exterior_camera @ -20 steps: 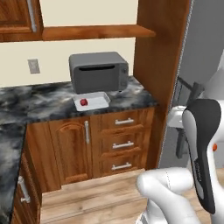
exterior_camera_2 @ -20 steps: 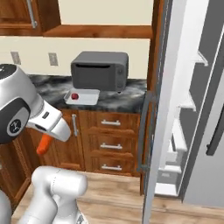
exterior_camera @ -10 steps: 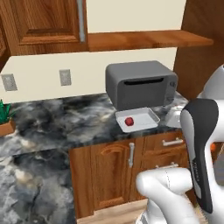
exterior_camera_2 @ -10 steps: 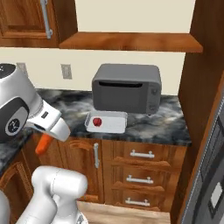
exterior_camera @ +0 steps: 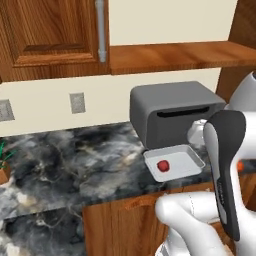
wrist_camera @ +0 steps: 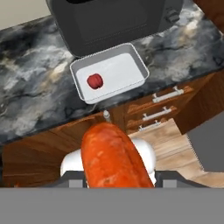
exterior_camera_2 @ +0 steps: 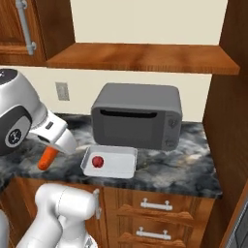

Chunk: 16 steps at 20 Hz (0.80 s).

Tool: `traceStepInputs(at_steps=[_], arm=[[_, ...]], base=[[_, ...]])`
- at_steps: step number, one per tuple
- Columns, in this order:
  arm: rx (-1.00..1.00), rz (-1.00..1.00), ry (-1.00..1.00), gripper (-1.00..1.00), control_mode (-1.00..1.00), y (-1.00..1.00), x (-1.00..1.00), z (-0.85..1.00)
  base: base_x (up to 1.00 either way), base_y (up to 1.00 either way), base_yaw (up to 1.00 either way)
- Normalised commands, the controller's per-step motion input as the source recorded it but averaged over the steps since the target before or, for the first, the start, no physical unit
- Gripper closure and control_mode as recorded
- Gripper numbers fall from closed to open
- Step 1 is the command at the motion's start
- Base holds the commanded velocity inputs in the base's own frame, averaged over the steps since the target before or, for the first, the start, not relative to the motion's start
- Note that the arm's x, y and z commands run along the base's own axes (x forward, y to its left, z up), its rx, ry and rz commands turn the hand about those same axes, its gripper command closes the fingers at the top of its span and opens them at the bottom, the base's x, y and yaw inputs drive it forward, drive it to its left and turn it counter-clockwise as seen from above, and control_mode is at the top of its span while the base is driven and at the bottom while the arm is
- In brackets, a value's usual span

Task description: Take the carrot and bell pepper out of the freezer and place them in the tupperware container on the counter. Then put the tupperware containing the vegetables back in the freezer.

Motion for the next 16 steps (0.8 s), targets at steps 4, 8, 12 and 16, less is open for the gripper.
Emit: traceStepInputs(at_steps=[4, 8, 12, 16], arm=[[0.0, 0.0, 0.0, 1.0, 1.0, 0.0, 0.0, 0.0], [0.0, 0.1, 0.08, 1.0, -1.0, -0.1, 0.24, -0.34], [0.0, 0.04, 0.16, 1.0, -1.0, 0.01, 0.95, -0.58], [0.0, 0.04, 0.12, 1.0, -1.0, 0.0, 1.0, -0.76]], base=[[0.33, -0.4, 0.11], [0.0, 0.0, 0.0], [0.0, 0.0, 0.0], [0.0, 0.0, 0.0]])
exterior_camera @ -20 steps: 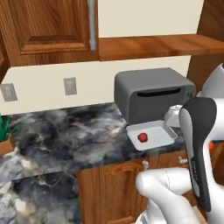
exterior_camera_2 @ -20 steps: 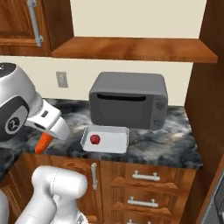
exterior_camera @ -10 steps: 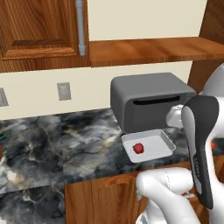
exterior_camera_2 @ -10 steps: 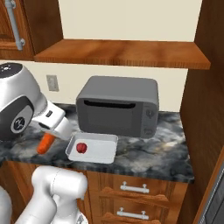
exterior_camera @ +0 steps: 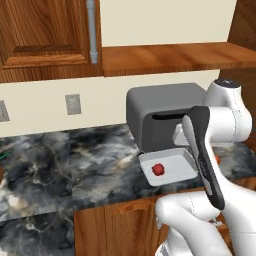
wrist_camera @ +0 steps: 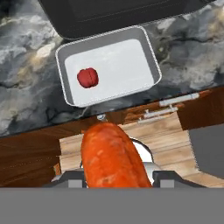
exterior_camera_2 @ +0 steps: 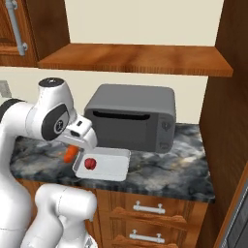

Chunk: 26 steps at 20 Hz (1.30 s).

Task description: Take the carrot and bell pepper out of the freezer and place them in the tupperware container on the counter. Then put the tupperware containing the vegetables back in the freezer.

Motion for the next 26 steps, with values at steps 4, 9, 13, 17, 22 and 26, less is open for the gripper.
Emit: traceStepInputs(at_steps=[4, 9, 13, 17, 22, 26], arm=[[0.0, 0.04, 0.1, 1.0, -1.0, 0.0, 0.98, -0.97], [0.0, 0.04, -0.01, 1.0, -1.0, 0.0, 0.64, -0.77], [0.0, 0.12, -0.05, 1.0, -1.0, -0.02, 0.48, -0.47], [0.0, 0.2, -0.08, 1.0, -1.0, -0.03, 0.52, -0.42], [-0.06, 0.14, -0.09, 1.0, -1.0, -0.08, 0.18, -0.48], [-0.04, 0.07, -0.04, 1.0, -1.0, -0.14, 0.19, -0.36]], base=[[0.0, 0.0, 0.0], [0.0, 0.0, 0.0], [0.0, 0.0, 0.0], [0.0, 0.0, 0.0], [0.0, 0.0, 0.0], [0.0, 0.0, 0.0]])
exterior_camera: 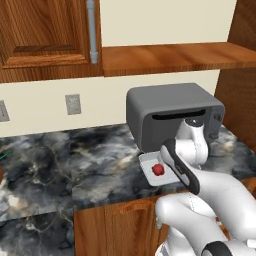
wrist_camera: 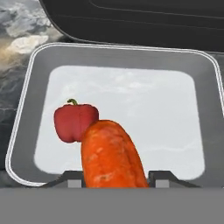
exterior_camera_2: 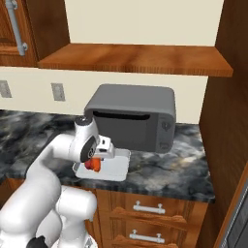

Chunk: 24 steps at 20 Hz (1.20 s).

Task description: Take the carrot and bell pepper out of the freezer and place them in the tupperware container on the counter. Then put the tupperware containing the vegetables back in the freezer.

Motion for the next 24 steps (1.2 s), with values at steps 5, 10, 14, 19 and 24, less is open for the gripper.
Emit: traceStepInputs(at_steps=[5, 10, 14, 19, 24], arm=[[0.0, 0.14, -0.04, 1.0, -1.0, -0.18, 0.45, -0.3], [0.0, 0.17, -0.03, 1.0, -1.0, -0.08, 0.37, -0.18], [-0.05, 0.13, 0.0, 1.0, -1.0, 0.0, 0.05, -0.3], [-0.03, 0.03, 0.0, 1.0, -1.0, 0.0, 0.16, -0.3], [-0.02, 0.0, 0.0, 1.0, -1.0, 0.0, 0.01, -0.17]], base=[[0.0, 0.0, 0.0], [0.0, 0.0, 0.0], [0.0, 0.0, 0.0], [0.0, 0.0, 0.0], [0.0, 0.0, 0.0]])
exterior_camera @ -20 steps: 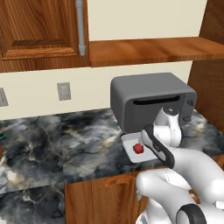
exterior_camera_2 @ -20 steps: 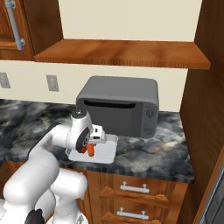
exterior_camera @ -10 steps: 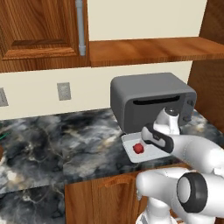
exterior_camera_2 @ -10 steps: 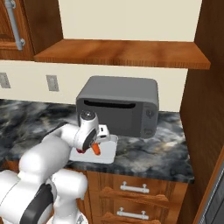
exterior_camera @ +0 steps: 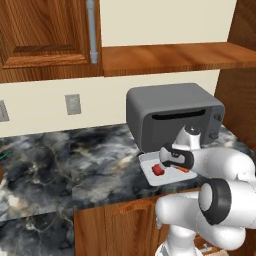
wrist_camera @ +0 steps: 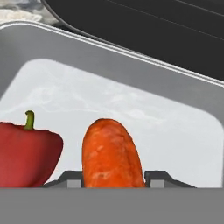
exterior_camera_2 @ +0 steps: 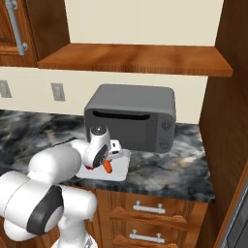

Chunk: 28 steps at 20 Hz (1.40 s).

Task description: Take the carrot and bell pepper out of the freezer and place them in the tupperware container on the counter. Then put the tupperware containing the vegetables back in the freezer.

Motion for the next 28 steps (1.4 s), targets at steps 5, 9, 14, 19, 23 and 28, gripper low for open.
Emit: traceStepInputs(at_steps=[5, 9, 14, 19, 23, 28], arm=[[0.0, 0.0, 0.0, -1.0, -1.0, 0.0, 0.01, -0.03], [0.0, 0.02, -0.04, -1.0, -1.0, 0.0, -0.01, 0.11], [0.0, 0.0, -0.13, -1.0, -1.0, 0.0, -0.08, 0.56], [0.0, -0.03, -0.07, -1.0, -1.0, -0.29, -0.34, 0.46], [0.0, -0.07, 0.0, -1.0, -1.0, -0.63, -0.02, 0.0], [0.0, -0.05, 0.0, -1.0, -1.0, -0.6, 0.0, 0.0]], base=[[0.0, 0.0, 0.0], [0.0, 0.0, 0.0], [0.0, 0.0, 0.0], [0.0, 0.0, 0.0], [0.0, 0.0, 0.0], [0.0, 0.0, 0.0]])
